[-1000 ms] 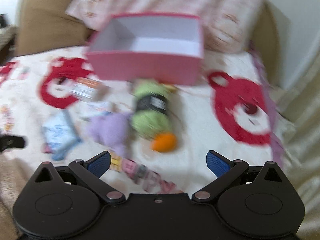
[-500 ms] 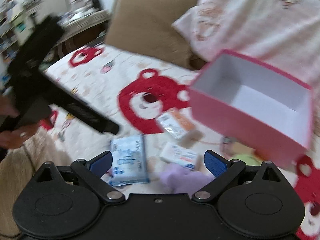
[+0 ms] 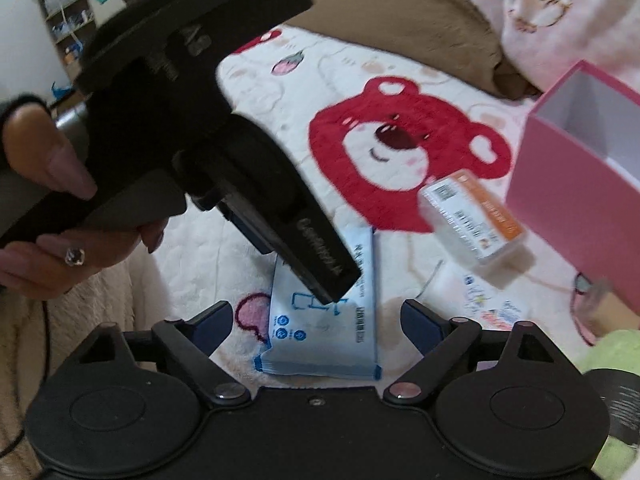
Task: Organize objects
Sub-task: 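Reach the left tool to the blue wet-wipes pack and grasp it, then lift the wet-wipes pack with the left tool and carry it into the pink box, then lower the wet-wipes pack into the box and open the left tool, then move the left tool back to the green yarn ball and grasp it, then lift the yarn ball with the left tool and carry it into the pink box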
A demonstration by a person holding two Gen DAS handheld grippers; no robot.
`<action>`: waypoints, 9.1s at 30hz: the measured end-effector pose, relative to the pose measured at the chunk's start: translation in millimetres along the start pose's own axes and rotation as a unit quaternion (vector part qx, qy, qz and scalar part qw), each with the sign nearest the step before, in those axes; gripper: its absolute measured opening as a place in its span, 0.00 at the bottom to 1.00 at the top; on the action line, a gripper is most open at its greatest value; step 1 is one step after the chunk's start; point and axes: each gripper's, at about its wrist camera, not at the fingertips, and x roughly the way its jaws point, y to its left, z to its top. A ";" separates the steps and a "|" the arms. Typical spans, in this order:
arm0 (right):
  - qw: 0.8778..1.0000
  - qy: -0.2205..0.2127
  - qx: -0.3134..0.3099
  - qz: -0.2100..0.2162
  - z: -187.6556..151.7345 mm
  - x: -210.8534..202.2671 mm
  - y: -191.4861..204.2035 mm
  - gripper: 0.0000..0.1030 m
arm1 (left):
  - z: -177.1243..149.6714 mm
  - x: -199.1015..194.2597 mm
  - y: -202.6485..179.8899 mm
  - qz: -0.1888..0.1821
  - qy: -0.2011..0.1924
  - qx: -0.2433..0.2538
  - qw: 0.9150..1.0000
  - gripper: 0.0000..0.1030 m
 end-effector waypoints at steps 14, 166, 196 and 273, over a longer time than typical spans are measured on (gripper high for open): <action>0.998 0.048 0.017 -0.023 -6.5 40.1 -2.5 0.66 | -10.2 -4.1 5.2 -0.017 -0.026 -0.014 0.999 0.51; 0.932 0.096 0.278 -0.212 55.2 27.7 -309.7 0.12 | 225.6 2.1 -259.0 -0.154 -0.041 0.120 0.980 0.18; 0.963 -0.060 0.227 -0.135 -14.7 -219.4 -138.4 0.56 | 69.6 -195.3 -184.8 -0.073 -0.125 0.245 0.959 0.64; 0.963 -0.108 0.117 -0.216 -67.8 -139.0 -97.6 0.56 | -13.6 -103.8 -157.5 -0.261 -0.183 0.192 0.928 0.52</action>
